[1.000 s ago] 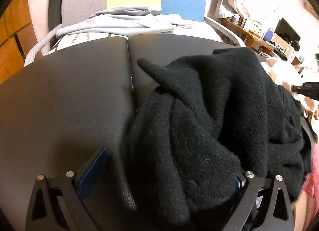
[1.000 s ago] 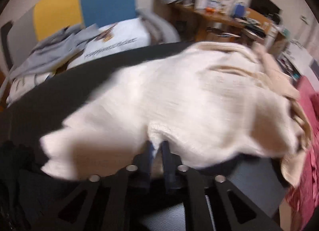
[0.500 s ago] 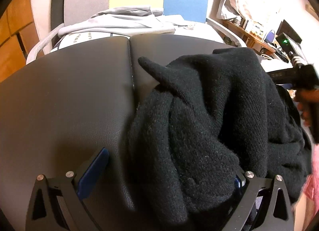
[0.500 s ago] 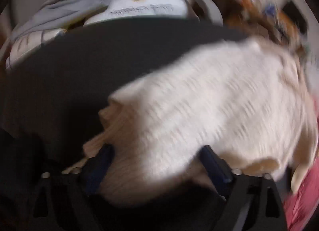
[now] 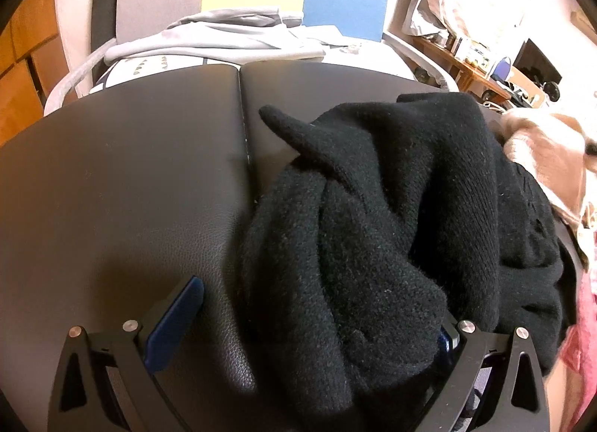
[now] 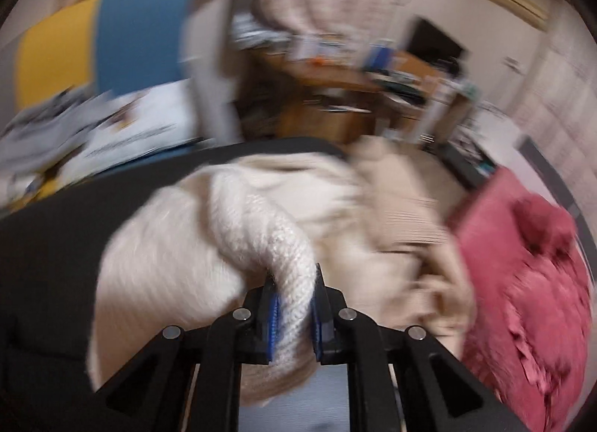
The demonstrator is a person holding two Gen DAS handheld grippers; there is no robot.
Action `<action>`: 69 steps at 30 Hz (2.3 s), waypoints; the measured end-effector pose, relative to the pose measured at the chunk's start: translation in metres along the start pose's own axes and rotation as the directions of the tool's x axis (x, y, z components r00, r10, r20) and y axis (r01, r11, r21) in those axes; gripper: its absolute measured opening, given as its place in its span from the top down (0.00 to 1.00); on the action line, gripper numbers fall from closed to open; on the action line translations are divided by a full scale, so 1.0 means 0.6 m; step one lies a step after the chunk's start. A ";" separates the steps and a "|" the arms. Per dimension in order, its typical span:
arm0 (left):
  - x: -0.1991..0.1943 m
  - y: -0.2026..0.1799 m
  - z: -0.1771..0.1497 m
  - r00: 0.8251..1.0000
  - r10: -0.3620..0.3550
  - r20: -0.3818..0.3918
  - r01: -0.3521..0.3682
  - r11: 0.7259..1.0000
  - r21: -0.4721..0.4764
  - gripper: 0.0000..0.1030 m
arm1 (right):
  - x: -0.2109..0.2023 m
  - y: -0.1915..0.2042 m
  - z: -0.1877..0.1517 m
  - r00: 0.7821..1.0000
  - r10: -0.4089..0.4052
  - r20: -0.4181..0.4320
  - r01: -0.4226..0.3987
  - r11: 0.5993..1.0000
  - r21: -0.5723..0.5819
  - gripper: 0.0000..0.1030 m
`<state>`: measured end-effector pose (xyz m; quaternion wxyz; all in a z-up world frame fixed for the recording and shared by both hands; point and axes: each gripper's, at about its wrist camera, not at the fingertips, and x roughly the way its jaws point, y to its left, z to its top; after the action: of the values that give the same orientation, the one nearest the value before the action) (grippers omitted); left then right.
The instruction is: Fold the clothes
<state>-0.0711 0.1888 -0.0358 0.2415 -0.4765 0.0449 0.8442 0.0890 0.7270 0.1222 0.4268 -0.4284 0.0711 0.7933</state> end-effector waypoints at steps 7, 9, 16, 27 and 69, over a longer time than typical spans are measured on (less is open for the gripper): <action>-0.007 0.002 -0.001 1.000 0.004 -0.011 -0.004 1.000 0.001 0.00 | 0.065 -0.230 -0.060 0.975 -0.195 -0.106 0.218 0.934 0.284 0.88; -0.006 -0.002 -0.003 1.000 0.008 -0.011 -0.008 1.000 -0.002 0.00 | 0.079 -0.272 -0.098 0.956 -0.244 -0.164 0.286 0.900 0.328 0.86; -0.014 -0.004 -0.002 1.000 0.008 -0.019 -0.009 0.999 -0.050 0.00 | 0.041 -0.187 -0.156 0.990 -0.119 -0.081 0.136 0.961 0.241 0.72; -0.060 -0.012 -0.017 0.997 0.031 0.077 -0.034 0.999 0.032 0.00 | -0.104 0.226 -0.222 0.701 0.681 -0.213 -0.680 0.728 0.087 0.40; -0.055 -0.052 0.024 0.994 -0.073 0.077 0.068 0.995 0.071 0.81 | -0.040 0.311 -0.317 0.540 0.836 -0.097 -0.763 0.535 0.363 0.90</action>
<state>-0.0538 0.2085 0.0041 0.2888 -0.4354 0.0472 0.8514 0.0751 0.5046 -0.0257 0.0541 -0.3822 0.4261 0.8182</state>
